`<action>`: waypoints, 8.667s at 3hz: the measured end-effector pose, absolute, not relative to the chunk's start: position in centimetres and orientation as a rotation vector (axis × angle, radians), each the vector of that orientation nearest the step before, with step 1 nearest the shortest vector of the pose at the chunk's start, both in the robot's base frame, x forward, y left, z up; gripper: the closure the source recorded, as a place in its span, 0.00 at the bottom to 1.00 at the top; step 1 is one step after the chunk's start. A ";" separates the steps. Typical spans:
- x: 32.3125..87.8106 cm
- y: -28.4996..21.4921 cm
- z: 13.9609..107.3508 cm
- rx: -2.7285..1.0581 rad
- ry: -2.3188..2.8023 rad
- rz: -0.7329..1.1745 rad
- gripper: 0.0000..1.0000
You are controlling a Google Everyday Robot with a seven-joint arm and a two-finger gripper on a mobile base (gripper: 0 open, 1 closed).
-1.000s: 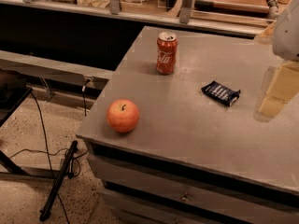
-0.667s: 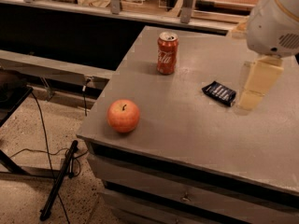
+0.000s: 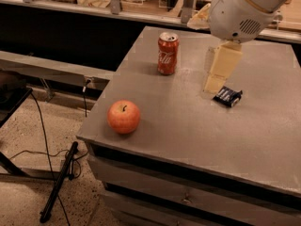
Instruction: Move coke can near apple
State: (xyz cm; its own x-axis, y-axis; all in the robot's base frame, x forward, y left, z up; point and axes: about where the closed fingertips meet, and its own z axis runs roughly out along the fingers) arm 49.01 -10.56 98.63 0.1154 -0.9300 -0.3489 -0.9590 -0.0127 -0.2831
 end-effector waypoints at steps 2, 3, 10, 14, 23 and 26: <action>51.2 -10.8 99.2 -1.809 1.773 0.132 0.00; 55.3 -11.4 98.9 -1.622 1.742 0.184 0.00; 69.8 -7.4 91.3 -1.119 1.730 0.569 0.38; 61.1 -4.4 93.0 -1.259 1.692 0.691 1.00; 54.0 2.7 90.5 -1.670 1.468 0.965 0.74; 53.9 3.4 90.4 -1.681 1.458 0.978 0.00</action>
Offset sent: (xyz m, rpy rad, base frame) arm 0.0517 -0.0128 0.0173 0.3284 -0.1496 -0.1019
